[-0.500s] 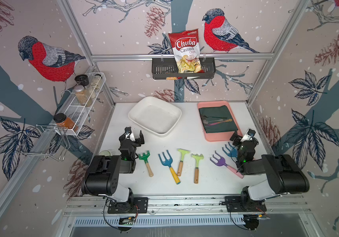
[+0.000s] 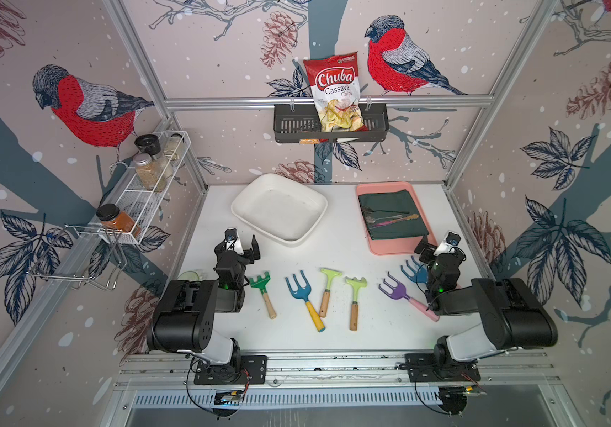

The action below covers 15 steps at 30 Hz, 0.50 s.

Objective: Put the rake into the storage box
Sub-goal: Adjust the storage box at the center of the board.

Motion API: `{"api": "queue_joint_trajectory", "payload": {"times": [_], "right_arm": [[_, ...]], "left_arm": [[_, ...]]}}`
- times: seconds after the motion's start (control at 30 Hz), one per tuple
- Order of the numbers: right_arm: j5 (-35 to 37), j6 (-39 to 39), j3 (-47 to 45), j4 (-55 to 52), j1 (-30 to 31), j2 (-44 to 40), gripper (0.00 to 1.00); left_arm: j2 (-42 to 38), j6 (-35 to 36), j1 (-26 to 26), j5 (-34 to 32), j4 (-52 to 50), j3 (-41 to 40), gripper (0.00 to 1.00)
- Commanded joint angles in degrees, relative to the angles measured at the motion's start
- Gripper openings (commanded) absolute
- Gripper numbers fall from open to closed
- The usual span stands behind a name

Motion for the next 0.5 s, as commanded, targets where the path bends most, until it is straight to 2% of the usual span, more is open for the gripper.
{"api": "queue_joint_trajectory", "payload": {"times": [0.0,0.27,0.37,0.43,0.47], "right_arm": [[-0.2,0.0,0.1,0.7,0.0,-0.1,1.00],[-0.2,-0.1,0.2,0.7,0.0,-0.1,1.00],[-0.5,0.1,0.2,0.4,-0.1,-0.1,1.00],[-0.6,0.1,0.2,0.5,-0.2,-0.1,1.00],[-0.4,0.1,0.0,0.6,-0.1,-0.4,1.00]], "left_arm": [[-0.2,0.6,0.0,0.6,0.3,0.2,0.98],[-0.2,0.7,-0.1,0.5,0.4,0.1,0.98],[-1.2,2.3,-1.8,-0.6,0.1,0.0,0.98],[-2.5,2.5,-3.3,-5.3,3.0,-1.7,0.98],[-4.3,2.9,-5.5,-12.0,2.5,-1.9,0.97]]}}
